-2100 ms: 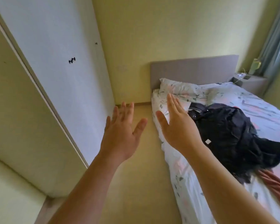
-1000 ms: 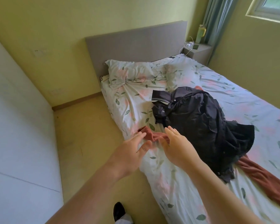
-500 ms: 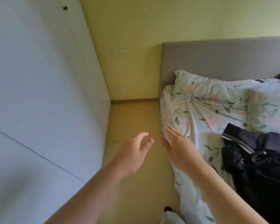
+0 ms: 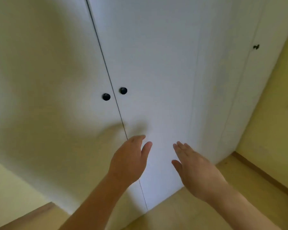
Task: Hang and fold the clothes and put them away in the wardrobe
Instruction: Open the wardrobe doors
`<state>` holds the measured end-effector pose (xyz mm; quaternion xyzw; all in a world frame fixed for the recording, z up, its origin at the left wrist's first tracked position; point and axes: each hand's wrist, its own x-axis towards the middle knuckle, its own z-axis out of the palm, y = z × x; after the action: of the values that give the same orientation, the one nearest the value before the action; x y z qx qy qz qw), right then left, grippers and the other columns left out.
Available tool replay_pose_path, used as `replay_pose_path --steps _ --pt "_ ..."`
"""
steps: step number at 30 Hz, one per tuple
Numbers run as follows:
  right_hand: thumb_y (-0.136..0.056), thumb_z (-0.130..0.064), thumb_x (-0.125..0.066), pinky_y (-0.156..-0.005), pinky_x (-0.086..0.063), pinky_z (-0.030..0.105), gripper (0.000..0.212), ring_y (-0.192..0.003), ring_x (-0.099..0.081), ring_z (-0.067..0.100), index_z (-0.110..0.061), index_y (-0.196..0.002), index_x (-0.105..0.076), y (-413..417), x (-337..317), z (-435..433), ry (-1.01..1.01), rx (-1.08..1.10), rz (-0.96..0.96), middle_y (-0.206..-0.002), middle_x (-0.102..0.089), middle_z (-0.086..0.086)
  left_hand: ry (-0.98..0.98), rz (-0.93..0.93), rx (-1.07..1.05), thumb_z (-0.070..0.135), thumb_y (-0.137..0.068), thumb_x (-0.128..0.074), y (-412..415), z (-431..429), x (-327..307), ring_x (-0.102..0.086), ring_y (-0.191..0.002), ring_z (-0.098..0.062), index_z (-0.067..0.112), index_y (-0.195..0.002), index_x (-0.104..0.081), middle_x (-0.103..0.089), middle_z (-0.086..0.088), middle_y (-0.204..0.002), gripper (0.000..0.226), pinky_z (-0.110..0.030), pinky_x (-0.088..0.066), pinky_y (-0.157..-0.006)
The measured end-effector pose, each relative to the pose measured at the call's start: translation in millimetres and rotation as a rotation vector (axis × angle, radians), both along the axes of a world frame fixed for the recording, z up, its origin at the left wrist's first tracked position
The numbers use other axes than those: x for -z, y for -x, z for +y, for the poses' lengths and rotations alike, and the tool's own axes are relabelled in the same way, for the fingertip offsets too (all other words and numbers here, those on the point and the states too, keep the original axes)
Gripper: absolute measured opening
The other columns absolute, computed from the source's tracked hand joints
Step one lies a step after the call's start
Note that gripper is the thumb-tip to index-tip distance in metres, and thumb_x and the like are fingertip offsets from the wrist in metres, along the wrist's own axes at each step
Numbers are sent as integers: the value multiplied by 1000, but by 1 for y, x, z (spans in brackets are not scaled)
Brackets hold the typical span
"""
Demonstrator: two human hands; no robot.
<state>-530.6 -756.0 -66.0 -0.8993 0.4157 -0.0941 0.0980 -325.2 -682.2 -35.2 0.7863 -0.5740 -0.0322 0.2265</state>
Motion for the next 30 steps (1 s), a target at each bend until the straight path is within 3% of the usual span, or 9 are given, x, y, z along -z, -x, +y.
replay_pose_path --steps 9,17,22,30 --pt "-109 -40 -21 -123 -16 33 58 -156 -8 16 -19 -162 -8 -70 -75 -43 228 -367 -29 -170 -9 -2 195 -110 -258 43 -105 -41 -32 3 -55 -47 -136 -17 18 -146 -49 -52 0 -147 49 -33 -37 -109" --pt "-110 -37 -21 -125 -16 36 59 -156 -4 18 -16 -162 -3 -110 -96 -74 278 -398 37 -170 -2 0 211 -195 -250 36 -105 -45 -82 -43 -72 -20 -153 -16 12 -158 -31 -22 0 -166 60 -32 -20 -122" --pt "-110 -36 -21 -125 -17 37 59 -156 -4 19 -16 -162 -3 -126 -102 -78 287 -424 77 -170 -2 1 314 -189 -280 27 -98 -55 -87 -58 -78 -45 -133 -23 10 -146 -46 -49 -4 -143 52 -35 -36 -111" --pt "-110 -35 -28 -120 -23 33 58 -156 -7 14 -16 -162 -9 -143 -118 -70 152 -443 -14 -170 -5 -1 400 -148 -222 18 -94 -55 -79 -41 -77 -54 -123 -21 8 -140 -53 -55 -4 -136 46 -32 -40 -107"
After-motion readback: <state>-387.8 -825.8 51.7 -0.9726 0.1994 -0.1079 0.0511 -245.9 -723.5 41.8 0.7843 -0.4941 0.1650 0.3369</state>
